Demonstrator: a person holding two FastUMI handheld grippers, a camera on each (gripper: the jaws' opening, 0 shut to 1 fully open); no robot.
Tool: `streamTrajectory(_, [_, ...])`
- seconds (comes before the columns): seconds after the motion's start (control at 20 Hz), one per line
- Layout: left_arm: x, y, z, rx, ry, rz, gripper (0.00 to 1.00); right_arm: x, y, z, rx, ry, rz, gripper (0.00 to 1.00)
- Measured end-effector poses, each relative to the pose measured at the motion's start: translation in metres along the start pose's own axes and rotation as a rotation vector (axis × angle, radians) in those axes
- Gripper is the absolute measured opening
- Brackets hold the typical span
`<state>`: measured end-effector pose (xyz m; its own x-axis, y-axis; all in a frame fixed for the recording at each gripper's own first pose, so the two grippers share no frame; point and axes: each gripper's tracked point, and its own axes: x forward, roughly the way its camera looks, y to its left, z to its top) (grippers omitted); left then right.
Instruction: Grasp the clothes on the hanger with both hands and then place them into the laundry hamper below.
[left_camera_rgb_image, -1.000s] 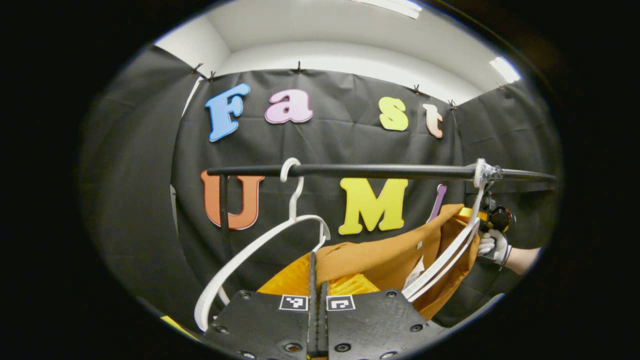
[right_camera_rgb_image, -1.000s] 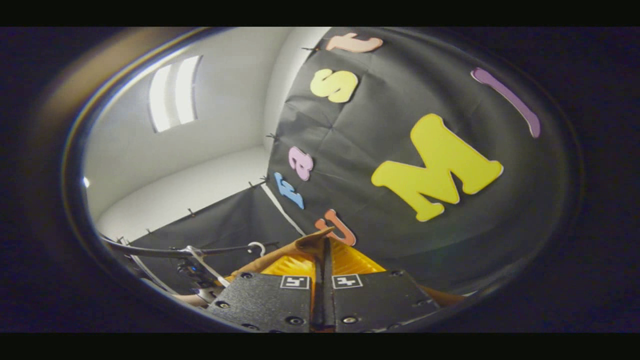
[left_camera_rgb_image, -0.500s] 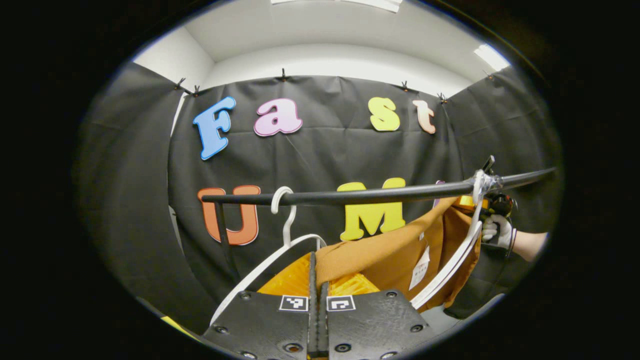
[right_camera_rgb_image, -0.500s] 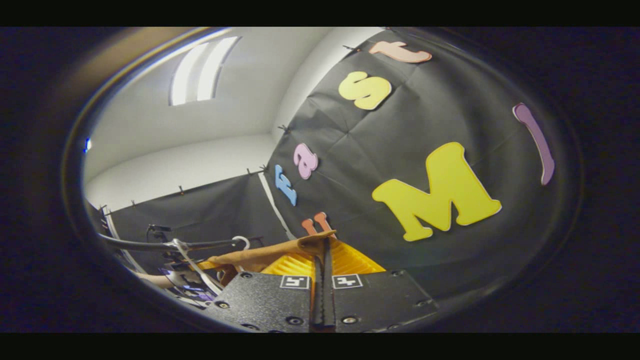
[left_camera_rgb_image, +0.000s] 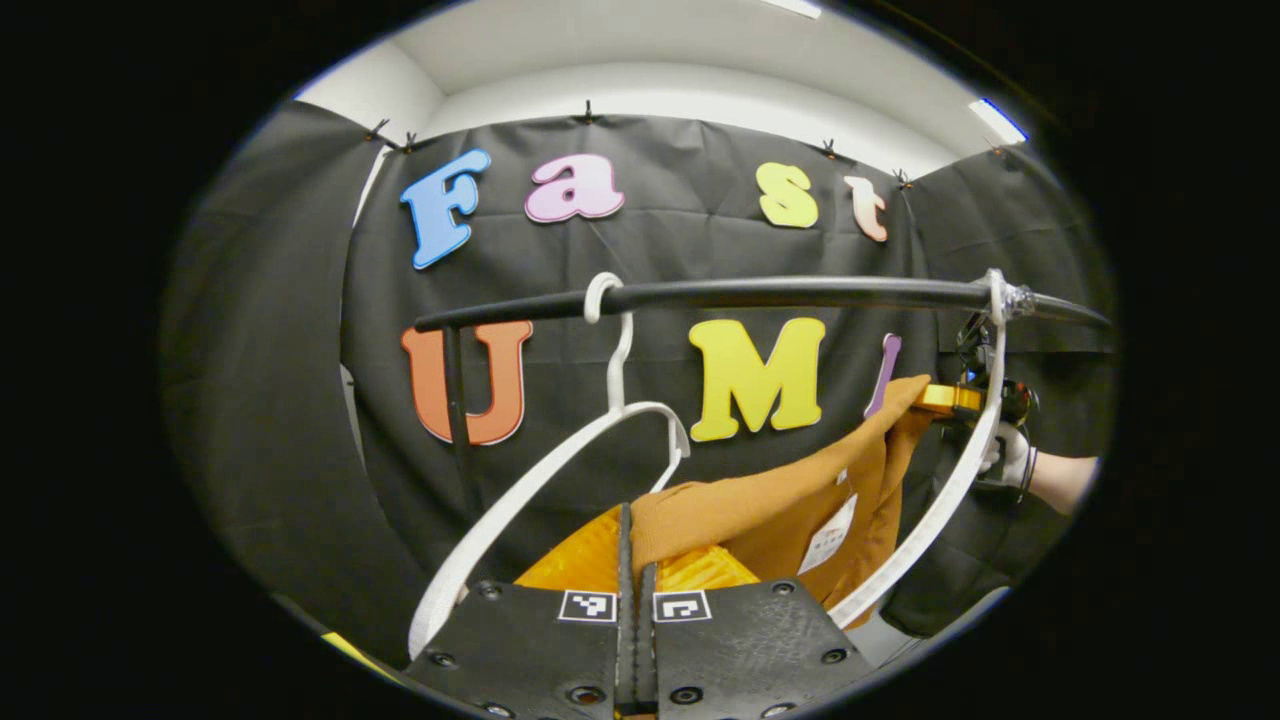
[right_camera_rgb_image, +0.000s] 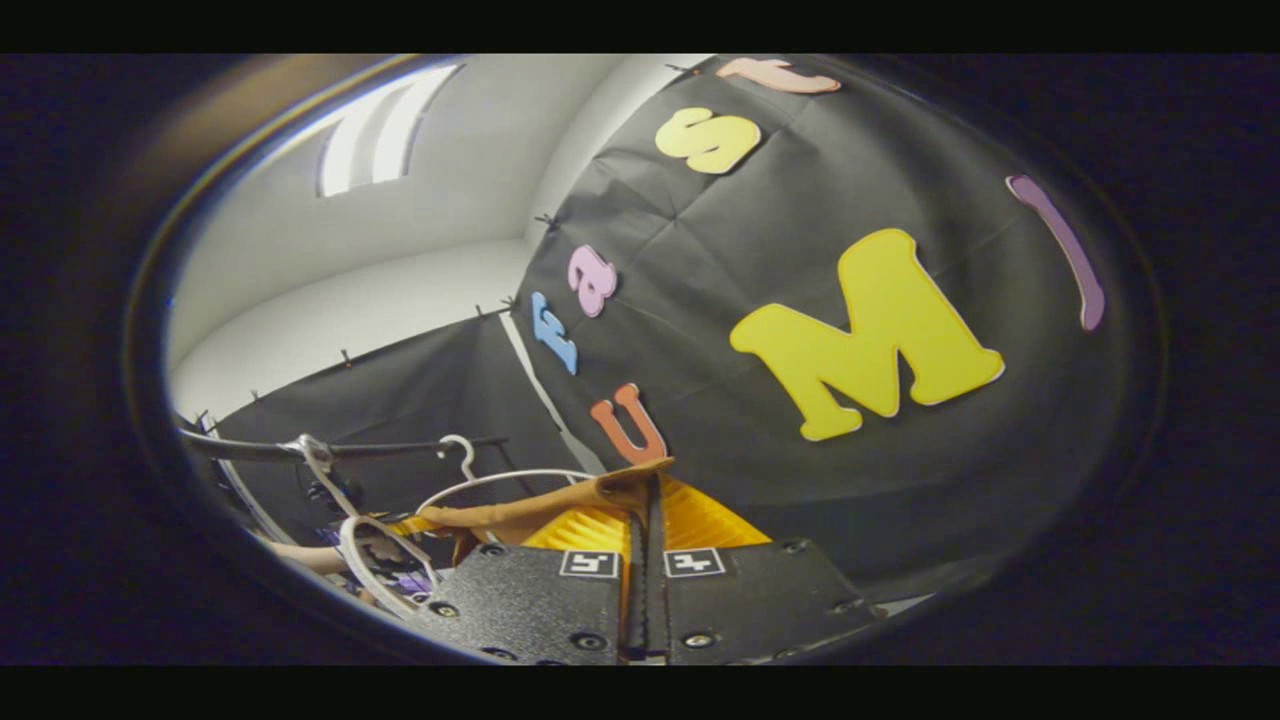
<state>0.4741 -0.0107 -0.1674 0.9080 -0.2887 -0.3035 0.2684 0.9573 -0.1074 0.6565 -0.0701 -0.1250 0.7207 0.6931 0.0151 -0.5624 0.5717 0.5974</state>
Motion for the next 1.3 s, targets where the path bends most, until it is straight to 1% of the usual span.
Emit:
streamTrajectory(0.15, [-0.003, 0.004, -0.032, -0.043, 0.043, 0.018, 0.00, 0.003, -0.014, -0.038, 0.064, 0.073, -0.023, 0.03])
streamTrajectory(0.25, [-0.008, 0.005, -0.059, -0.063, 0.079, 0.037, 0.00, 0.000, -0.020, -0.058, 0.106, 0.096, -0.025, 0.03])
streamTrajectory(0.35, [-0.013, 0.002, -0.080, -0.099, 0.104, 0.042, 0.00, -0.002, -0.022, -0.070, 0.181, 0.096, -0.005, 0.03])
streamTrajectory(0.4, [-0.017, 0.001, -0.090, -0.111, 0.117, 0.044, 0.04, -0.003, -0.027, -0.077, 0.185, 0.100, -0.019, 0.04])
streamTrajectory(0.45, [-0.019, -0.003, -0.095, -0.114, 0.119, 0.047, 0.00, -0.007, -0.033, -0.086, 0.190, 0.107, -0.033, 0.02])
streamTrajectory(0.6, [-0.027, -0.016, -0.112, -0.102, 0.127, 0.043, 0.00, -0.022, -0.040, -0.108, 0.242, 0.100, -0.063, 0.02])
streamTrajectory(0.65, [-0.029, -0.018, -0.120, -0.102, 0.140, 0.039, 0.04, -0.028, -0.042, -0.115, 0.257, 0.091, -0.076, 0.03])
streamTrajectory(0.7, [-0.033, -0.020, -0.128, -0.101, 0.148, 0.040, 0.00, -0.034, -0.043, -0.125, 0.262, 0.093, -0.092, 0.03])
streamTrajectory(0.8, [-0.041, -0.025, -0.140, -0.100, 0.162, 0.032, 0.00, -0.054, -0.038, -0.147, 0.255, 0.103, -0.129, 0.03])
streamTrajectory(0.9, [-0.051, -0.030, -0.150, -0.098, 0.178, 0.029, 0.00, -0.073, -0.025, -0.161, 0.260, 0.096, -0.165, 0.03])
streamTrajectory(1.0, [-0.065, -0.042, -0.149, -0.089, 0.170, 0.009, 0.00, -0.088, 0.000, -0.167, 0.243, 0.075, -0.175, 0.03])
streamTrajectory(1.1, [-0.079, -0.060, -0.141, -0.066, 0.145, -0.026, 0.00, -0.097, 0.035, -0.173, 0.238, 0.059, -0.156, 0.03])
streamTrajectory(1.2, [-0.093, -0.083, -0.131, -0.066, 0.111, -0.070, 0.00, -0.107, 0.078, -0.182, 0.258, 0.039, -0.117, 0.03])
streamTrajectory(1.3, [-0.105, -0.102, -0.115, -0.066, 0.075, -0.108, 0.00, -0.113, 0.121, -0.189, 0.257, 0.042, -0.082, 0.03])
